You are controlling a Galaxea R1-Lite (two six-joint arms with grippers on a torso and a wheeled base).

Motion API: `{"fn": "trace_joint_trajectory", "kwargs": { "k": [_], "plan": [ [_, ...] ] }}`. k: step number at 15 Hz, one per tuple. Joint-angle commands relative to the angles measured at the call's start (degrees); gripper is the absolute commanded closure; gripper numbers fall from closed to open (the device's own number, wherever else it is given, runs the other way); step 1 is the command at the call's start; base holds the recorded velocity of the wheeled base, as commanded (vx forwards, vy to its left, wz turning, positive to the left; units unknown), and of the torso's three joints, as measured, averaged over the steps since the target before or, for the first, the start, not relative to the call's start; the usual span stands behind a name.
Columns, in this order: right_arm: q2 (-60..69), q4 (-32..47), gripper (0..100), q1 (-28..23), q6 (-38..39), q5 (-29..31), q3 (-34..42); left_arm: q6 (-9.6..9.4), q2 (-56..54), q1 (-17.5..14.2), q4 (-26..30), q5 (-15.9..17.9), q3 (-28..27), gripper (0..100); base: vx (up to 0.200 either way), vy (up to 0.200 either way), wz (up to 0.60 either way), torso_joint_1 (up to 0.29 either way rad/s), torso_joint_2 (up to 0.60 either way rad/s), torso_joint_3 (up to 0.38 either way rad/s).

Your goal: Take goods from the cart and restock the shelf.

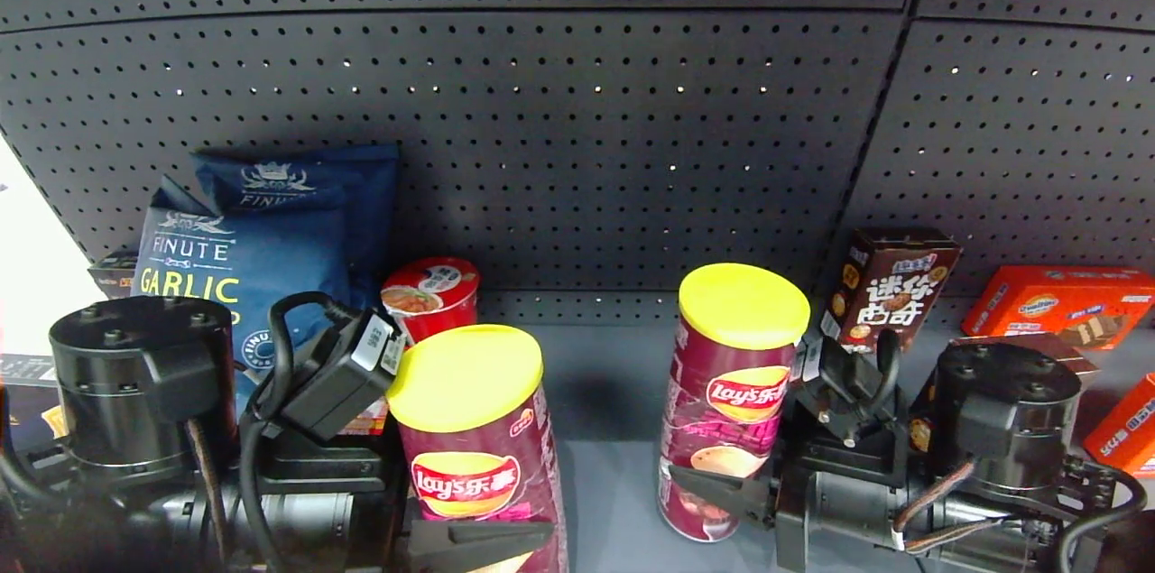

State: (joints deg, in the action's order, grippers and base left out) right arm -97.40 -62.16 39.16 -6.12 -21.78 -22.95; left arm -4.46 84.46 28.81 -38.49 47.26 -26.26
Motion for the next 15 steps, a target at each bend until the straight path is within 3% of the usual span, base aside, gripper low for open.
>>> {"fn": "trace_joint_trajectory", "kwargs": {
  "k": [1,15],
  "plan": [
    [-3.14,-0.77,100,-0.22,-0.03,-0.01,0.45,-0.02,0.62,-0.07,-0.10,0.11,-0.11,100,0.000,0.000,0.00,0.000,0.00,0.000],
    [-3.67,-1.65,100,-0.04,-0.21,0.08,1.07,-0.02,1.32,-0.07,-0.19,0.11,-0.20,100,0.000,0.000,0.00,0.000,0.00,0.000]
  ]
}}
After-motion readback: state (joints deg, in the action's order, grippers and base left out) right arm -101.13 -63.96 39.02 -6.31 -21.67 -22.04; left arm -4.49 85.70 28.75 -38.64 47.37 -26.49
